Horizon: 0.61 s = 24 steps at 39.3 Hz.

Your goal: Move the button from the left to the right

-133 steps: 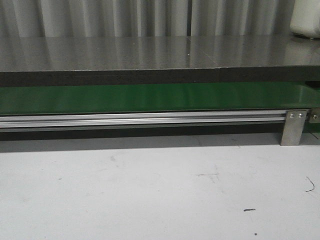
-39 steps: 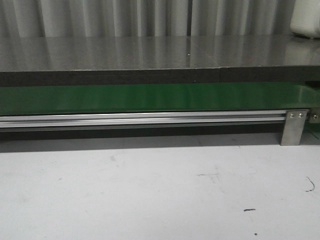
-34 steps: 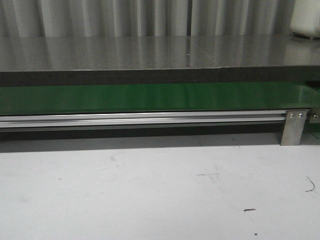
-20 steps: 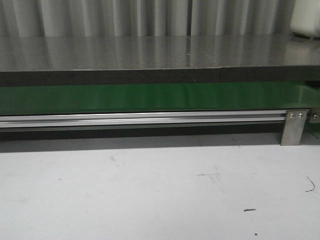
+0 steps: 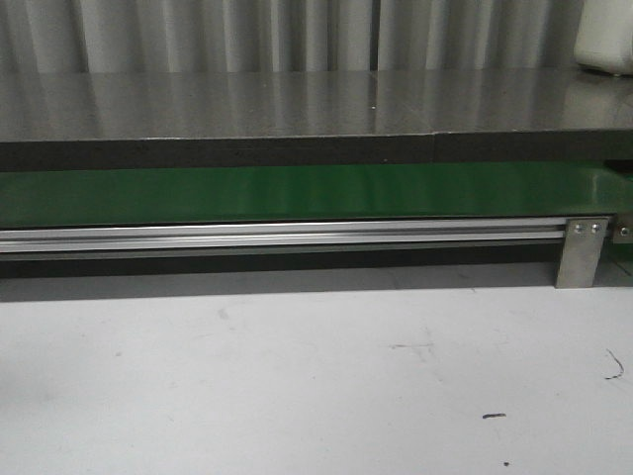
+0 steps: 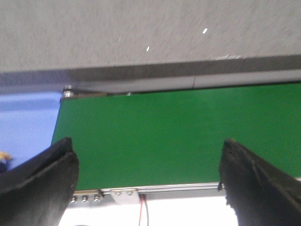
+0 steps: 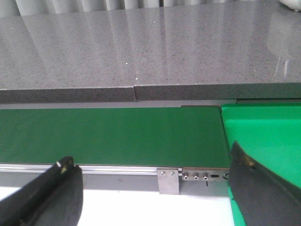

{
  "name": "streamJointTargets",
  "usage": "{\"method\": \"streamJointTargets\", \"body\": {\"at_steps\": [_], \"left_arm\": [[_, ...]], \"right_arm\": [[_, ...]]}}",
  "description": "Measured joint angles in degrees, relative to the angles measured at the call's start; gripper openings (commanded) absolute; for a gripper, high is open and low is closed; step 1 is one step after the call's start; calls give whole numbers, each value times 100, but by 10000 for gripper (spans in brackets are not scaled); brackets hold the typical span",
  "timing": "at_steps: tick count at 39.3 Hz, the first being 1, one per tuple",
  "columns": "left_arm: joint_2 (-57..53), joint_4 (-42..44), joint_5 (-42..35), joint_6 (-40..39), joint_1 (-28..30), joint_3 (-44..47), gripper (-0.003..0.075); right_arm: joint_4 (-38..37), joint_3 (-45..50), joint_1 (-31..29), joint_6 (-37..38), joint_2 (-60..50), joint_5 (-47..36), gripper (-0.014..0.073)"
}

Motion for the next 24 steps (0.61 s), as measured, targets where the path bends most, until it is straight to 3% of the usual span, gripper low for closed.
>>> {"method": "streamJointTargets", "body": {"at_steps": [14,24], "left_arm": [[2499,-14,1701,52,1481,-2104,575],[3721,438,2628,219,2215,-3405,575]], "right_arm": [[0,0,0,0,0,0,645],[0,0,0,0,0,0,645]]}}
